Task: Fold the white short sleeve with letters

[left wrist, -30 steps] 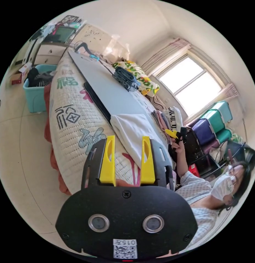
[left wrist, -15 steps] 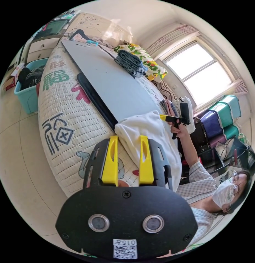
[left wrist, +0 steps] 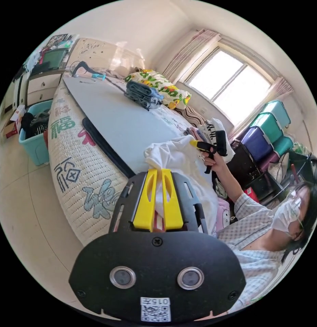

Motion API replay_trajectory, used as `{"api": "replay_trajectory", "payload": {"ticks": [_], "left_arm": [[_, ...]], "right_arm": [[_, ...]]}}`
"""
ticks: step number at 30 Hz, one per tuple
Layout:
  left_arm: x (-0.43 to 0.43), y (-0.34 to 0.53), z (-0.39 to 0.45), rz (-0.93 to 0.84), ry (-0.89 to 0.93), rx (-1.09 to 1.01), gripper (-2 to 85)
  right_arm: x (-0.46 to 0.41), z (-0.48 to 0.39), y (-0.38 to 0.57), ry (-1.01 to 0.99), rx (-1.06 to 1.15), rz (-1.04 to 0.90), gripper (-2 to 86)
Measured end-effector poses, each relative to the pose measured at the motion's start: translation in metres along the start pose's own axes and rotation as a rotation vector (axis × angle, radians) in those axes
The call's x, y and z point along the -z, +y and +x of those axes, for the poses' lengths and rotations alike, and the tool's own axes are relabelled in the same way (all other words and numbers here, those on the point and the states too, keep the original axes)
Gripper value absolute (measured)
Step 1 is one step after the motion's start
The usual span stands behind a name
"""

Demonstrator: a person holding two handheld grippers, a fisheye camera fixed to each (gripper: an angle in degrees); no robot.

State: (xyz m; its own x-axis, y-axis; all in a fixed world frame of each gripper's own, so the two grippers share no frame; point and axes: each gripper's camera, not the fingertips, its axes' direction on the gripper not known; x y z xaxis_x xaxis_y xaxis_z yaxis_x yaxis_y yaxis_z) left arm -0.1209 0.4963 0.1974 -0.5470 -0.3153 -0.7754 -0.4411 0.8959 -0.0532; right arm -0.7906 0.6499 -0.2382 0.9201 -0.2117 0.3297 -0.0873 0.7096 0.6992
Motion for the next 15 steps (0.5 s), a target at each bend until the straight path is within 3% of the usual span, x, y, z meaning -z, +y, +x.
{"api": "replay_trajectory", "payload": {"ticks": [3, 9, 15], "left_arm": [[0.032, -0.008, 0.061, 0.066, -0.027, -0.133, -0.1], [0.076, -0.039, 0.198, 0.224, 0.112, -0.408, -0.2], [0.035, -0.094, 0.299, 0.276, 0.251, -0.598, -0.2]], "right_arm": [[0.041, -0.046, 0.031, -0.031, 0.075, 0.100, -0.5], [0.154, -0.133, 0.098, -0.073, 0.201, 0.335, -0.5], [0.265, -0.229, 0.151, 0.161, 0.355, 0.511, -0.6]]}}
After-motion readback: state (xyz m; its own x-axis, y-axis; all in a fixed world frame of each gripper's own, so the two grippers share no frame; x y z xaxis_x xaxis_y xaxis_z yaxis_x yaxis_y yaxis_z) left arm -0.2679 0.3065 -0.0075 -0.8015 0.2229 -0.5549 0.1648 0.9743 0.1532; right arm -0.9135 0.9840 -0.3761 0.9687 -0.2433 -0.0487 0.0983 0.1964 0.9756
